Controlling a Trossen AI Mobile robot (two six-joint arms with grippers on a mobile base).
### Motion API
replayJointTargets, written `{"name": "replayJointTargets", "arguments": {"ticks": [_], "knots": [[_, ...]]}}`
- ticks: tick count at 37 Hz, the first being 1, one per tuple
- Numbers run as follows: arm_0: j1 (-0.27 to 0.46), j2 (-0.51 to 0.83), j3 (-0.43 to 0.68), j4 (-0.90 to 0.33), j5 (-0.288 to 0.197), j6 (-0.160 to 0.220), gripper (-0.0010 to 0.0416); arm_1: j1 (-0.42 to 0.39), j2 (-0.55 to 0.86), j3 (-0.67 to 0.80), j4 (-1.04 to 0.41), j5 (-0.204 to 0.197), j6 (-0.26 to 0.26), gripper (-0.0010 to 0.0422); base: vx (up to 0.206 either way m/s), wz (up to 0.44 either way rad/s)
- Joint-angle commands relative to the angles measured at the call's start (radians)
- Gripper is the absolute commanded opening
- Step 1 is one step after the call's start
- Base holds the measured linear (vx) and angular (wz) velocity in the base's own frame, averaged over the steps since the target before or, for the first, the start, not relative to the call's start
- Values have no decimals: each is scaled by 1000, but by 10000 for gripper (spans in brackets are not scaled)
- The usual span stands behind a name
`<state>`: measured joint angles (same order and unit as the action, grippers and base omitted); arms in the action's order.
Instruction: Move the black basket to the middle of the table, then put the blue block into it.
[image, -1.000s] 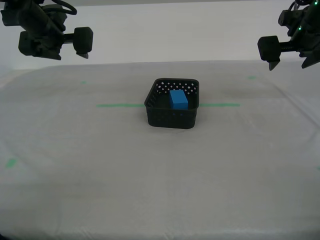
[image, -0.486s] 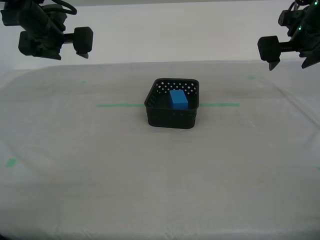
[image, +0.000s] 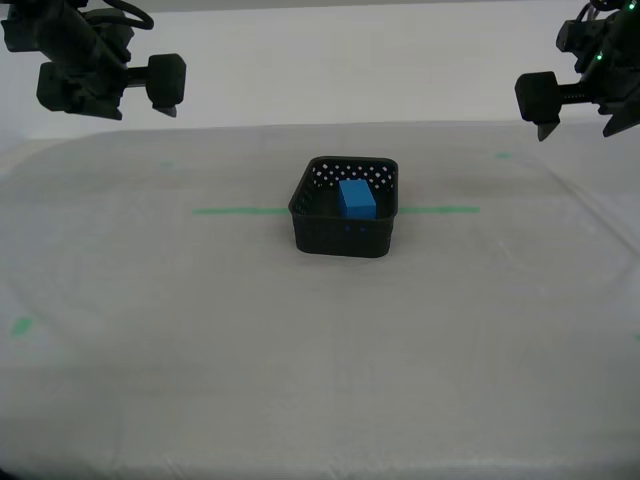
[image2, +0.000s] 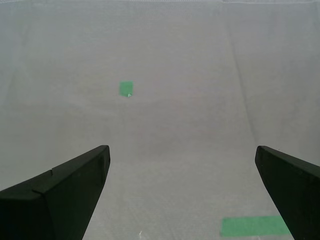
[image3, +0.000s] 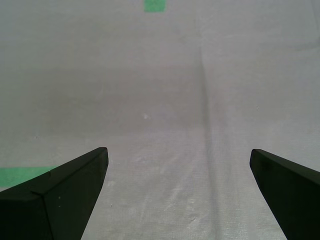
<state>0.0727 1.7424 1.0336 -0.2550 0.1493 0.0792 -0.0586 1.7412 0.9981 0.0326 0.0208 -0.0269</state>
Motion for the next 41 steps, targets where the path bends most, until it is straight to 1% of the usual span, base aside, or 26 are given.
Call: {"name": "replayJointTargets", "arguments": {"ticks": [1, 41], "knots": [[0, -1, 0, 1, -2, -1, 398, 0, 0, 0, 3, 3, 1, 400, 0, 0], [0, -1, 0, 1, -2, -1, 398, 0, 0, 1, 3, 3, 1, 400, 0, 0]]}}
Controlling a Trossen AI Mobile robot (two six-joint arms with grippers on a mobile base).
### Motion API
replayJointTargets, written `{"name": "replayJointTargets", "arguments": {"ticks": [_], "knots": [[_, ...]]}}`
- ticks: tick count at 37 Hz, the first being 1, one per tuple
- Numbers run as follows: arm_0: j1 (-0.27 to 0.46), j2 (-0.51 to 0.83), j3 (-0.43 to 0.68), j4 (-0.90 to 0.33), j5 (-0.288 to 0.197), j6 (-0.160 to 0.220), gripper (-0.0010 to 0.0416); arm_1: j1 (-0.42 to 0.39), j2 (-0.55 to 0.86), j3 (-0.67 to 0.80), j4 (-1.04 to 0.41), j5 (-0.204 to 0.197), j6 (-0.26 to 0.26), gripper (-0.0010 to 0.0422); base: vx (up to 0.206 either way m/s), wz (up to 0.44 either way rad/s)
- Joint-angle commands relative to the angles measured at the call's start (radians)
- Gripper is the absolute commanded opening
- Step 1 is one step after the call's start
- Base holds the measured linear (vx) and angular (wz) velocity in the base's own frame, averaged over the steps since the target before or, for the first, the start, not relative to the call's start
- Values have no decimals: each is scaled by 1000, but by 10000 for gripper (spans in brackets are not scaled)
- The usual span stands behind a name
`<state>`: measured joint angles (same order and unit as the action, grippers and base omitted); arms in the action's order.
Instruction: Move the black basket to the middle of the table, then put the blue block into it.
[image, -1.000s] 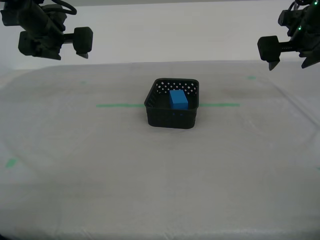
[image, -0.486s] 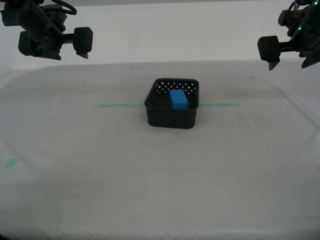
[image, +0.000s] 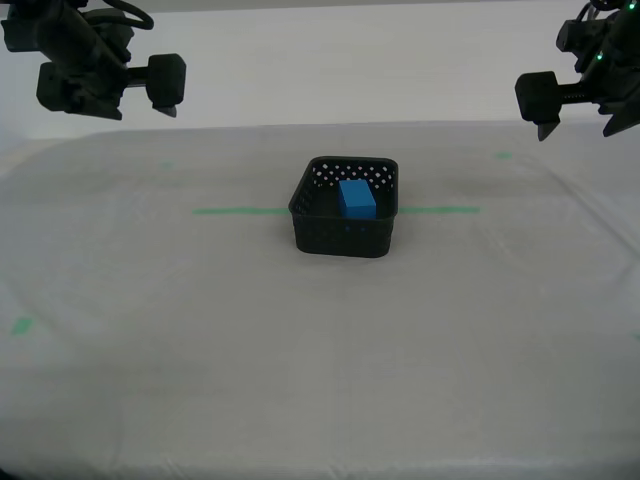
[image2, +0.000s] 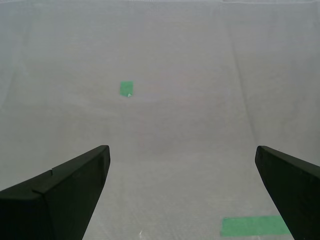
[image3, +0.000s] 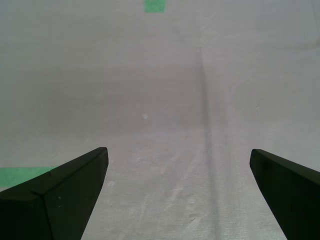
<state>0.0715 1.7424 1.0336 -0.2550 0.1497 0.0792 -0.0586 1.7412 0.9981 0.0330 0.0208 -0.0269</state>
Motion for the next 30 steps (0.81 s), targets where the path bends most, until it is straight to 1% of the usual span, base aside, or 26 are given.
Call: {"name": "replayJointTargets", "arguments": {"ticks": [1, 30], "knots": [[1, -1, 0, 1, -2, -1, 398, 0, 0, 0, 3, 3, 1, 400, 0, 0], [1, -1, 0, 1, -2, -1, 398, 0, 0, 1, 3, 3, 1, 400, 0, 0]]}}
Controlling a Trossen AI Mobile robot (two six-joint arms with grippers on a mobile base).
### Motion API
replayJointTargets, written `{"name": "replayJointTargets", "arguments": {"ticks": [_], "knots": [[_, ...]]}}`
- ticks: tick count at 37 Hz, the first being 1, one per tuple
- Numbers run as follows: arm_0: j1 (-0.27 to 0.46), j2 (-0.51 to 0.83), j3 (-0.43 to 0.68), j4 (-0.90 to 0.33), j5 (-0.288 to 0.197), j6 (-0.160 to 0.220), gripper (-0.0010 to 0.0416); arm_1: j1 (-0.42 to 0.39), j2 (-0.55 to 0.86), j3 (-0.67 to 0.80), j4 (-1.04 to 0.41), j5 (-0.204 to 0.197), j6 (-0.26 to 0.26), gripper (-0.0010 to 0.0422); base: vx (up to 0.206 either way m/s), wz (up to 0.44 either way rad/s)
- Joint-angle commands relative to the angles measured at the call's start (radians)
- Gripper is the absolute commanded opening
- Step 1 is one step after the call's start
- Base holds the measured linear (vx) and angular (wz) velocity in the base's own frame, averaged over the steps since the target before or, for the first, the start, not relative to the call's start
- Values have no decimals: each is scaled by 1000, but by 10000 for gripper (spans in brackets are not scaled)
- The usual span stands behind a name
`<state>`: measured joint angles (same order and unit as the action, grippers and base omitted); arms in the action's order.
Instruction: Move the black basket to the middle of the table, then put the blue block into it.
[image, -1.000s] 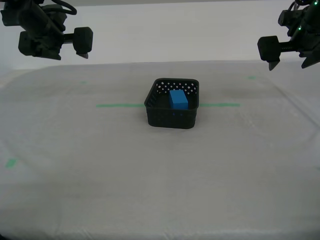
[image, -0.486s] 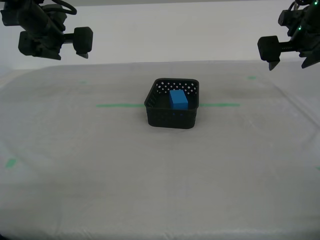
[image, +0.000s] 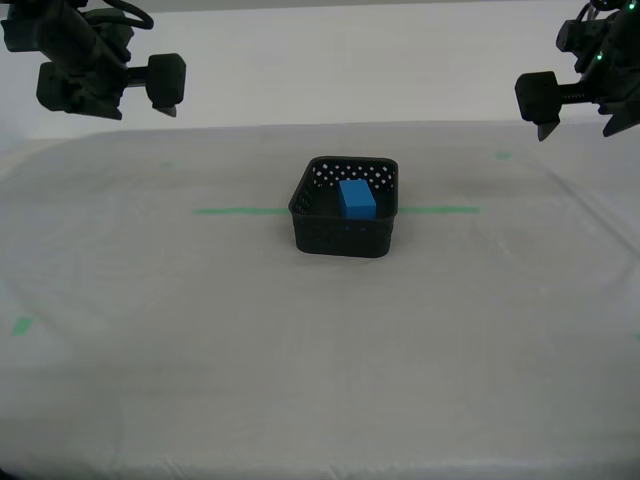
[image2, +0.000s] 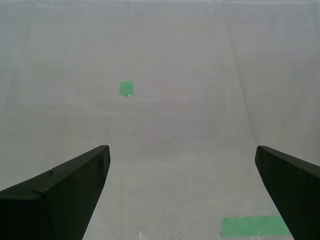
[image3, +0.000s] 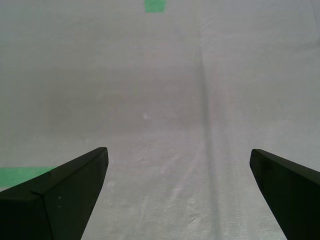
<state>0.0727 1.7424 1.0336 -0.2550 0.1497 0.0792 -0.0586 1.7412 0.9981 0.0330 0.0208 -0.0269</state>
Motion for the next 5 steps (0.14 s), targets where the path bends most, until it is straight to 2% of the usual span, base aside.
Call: {"name": "replayJointTargets", "arguments": {"ticks": [1, 5], "knots": [[0, -1, 0, 1, -2, -1, 399, 0, 0, 0, 3, 3, 1, 400, 0, 0], [0, -1, 0, 1, -2, -1, 399, 0, 0, 1, 3, 3, 1, 400, 0, 0]]}}
